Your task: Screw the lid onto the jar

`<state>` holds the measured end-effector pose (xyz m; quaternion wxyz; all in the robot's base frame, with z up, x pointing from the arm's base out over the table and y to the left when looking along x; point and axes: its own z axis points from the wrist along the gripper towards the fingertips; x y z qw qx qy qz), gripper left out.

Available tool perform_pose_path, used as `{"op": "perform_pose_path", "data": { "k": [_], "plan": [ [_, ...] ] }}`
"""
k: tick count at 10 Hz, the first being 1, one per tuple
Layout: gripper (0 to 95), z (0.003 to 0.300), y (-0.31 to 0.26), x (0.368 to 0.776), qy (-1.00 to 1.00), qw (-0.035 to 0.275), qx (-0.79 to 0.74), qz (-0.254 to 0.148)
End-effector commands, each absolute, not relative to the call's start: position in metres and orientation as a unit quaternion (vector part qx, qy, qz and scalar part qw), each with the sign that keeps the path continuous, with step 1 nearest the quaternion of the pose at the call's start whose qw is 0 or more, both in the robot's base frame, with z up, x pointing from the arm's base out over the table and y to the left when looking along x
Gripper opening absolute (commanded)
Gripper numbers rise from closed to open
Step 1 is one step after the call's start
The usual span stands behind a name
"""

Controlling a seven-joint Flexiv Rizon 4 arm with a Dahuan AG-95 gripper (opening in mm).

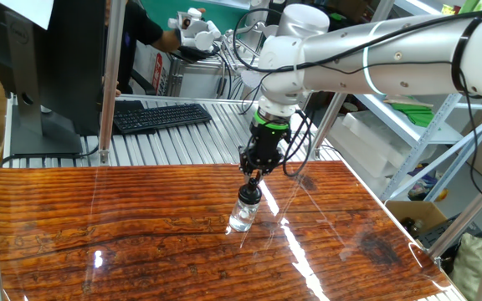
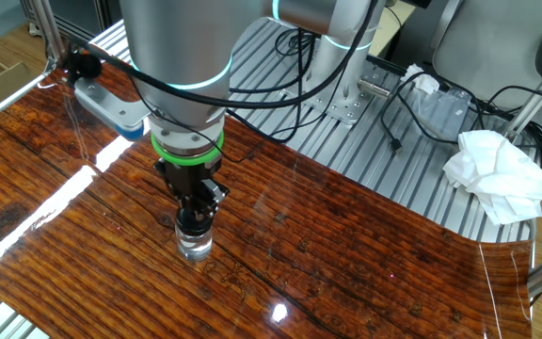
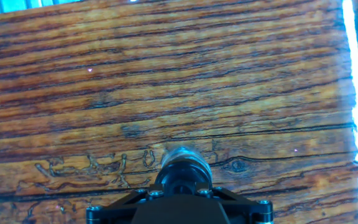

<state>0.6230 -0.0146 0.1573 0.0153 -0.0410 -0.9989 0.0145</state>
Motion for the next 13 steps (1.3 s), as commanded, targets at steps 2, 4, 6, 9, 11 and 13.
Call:
{"op": "perform_pose_path", "data": {
  "k": [2,4,6,9,11,13],
  "plan": [
    [0.0,0.1569,-0.0151,0.6228,-1.000,0.015,0.003,0.013],
    [0.0,0.1559,-0.0148,0.6230,-1.000,0.016,0.017,0.011],
    [0.0,0.1548,-0.0145,0.6231,-0.999,0.016,0.027,0.010],
    [0.0,0.1536,-0.0144,0.6235,-0.999,0.021,0.040,0.010],
    [0.0,0.1538,-0.0148,0.6238,-0.999,0.026,0.042,-0.002],
    [0.0,0.1534,-0.0146,0.6239,-0.999,0.028,0.040,-0.013]
  ]
}}
